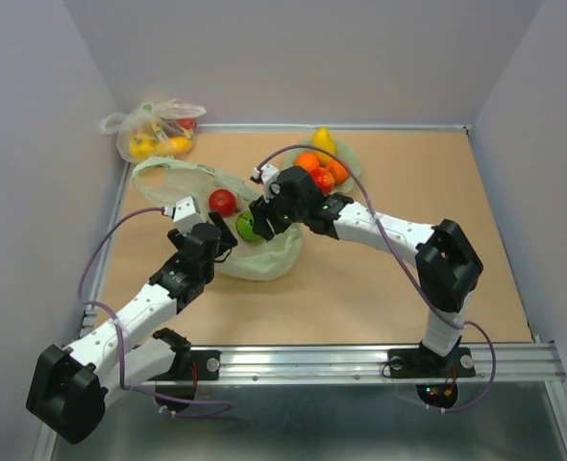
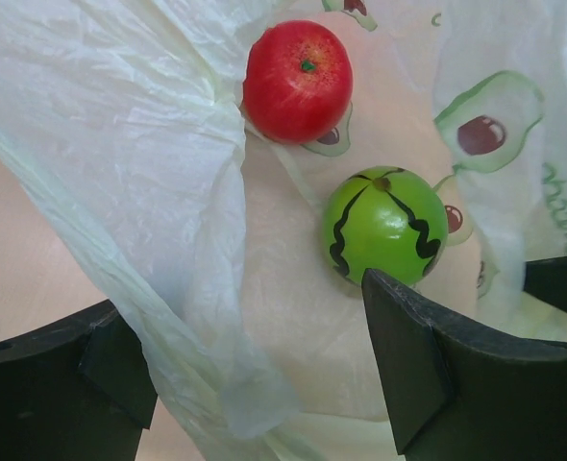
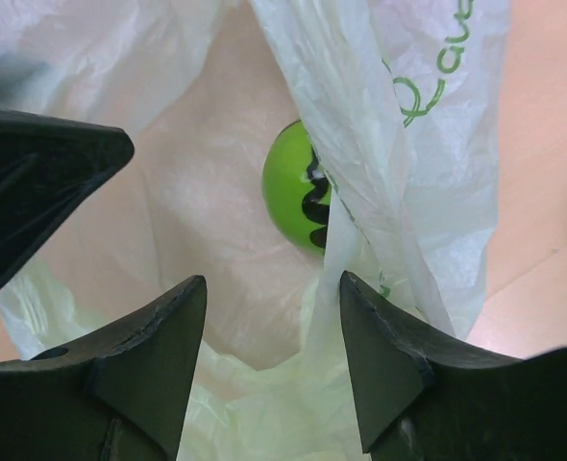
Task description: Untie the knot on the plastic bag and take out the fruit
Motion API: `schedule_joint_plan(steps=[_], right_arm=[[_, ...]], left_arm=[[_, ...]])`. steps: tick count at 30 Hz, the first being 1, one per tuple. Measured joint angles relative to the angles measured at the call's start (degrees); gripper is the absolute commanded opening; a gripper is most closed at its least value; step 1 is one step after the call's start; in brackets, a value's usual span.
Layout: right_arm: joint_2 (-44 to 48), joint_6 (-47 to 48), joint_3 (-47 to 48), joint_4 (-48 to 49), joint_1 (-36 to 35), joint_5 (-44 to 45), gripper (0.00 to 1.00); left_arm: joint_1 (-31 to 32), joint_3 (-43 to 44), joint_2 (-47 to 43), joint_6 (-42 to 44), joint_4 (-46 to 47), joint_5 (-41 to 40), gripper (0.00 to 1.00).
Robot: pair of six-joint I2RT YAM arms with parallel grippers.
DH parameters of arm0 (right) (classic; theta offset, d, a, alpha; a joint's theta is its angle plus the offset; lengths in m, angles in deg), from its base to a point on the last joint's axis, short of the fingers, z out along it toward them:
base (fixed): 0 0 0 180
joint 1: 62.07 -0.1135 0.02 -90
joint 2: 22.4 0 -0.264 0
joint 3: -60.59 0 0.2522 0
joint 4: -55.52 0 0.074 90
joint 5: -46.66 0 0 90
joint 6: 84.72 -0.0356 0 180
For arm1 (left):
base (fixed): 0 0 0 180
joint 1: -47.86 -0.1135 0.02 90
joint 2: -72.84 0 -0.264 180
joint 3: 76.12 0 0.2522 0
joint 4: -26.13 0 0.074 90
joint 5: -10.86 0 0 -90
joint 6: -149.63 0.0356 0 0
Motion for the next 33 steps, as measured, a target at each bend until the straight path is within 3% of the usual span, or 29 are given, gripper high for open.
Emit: schedule_joint_plan(steps=[5, 8, 9, 11, 12, 15, 25, 33], right_arm=[[2.21, 1.51, 0.44, -0.02, -0.02, 0.96, 0.63], [1.77, 2.6, 1.25, -0.42, -0.28, 1.4, 0.63], [1.49, 3.17, 1.81, -0.46, -0.39, 1.42, 0.63], [0.87, 3.93, 3.37, -0.72, -0.59, 1.18, 0.64], [0.74, 4.07, 4.07, -0.7, -0.7, 1.03, 0.65], [0.66, 4.46, 6.01, -0.63, -0.98, 0.68, 0.69], [-3.08, 7.34, 10.03, -0.37, -1.36, -4.68, 0.71], [-12.59, 9.86, 15.17, -0.46, -1.6, -4.33, 0.86]], left_arm=[[-0.09, 0.0, 0.04, -0.04, -0.04, 0.02, 0.78], [-0.37, 0.0, 0.37, -0.2, -0.11, 0.04, 0.65], [-0.37, 0.0, 0.55, -0.31, -0.22, 0.09, 0.53], [-0.37, 0.0, 0.66, -0.35, -0.55, 0.17, 0.38], [-0.37, 0.0, 0.61, -0.55, -0.63, 0.17, 0.24], [-0.37, 0.0, -0.02, -0.61, -0.96, 0.17, 0.01], [-0.37, -0.07, -4.5, 0.04, -1.16, 1.51, 0.0], [-0.37, -0.44, -7.85, 0.74, -1.29, 2.95, 0.0]])
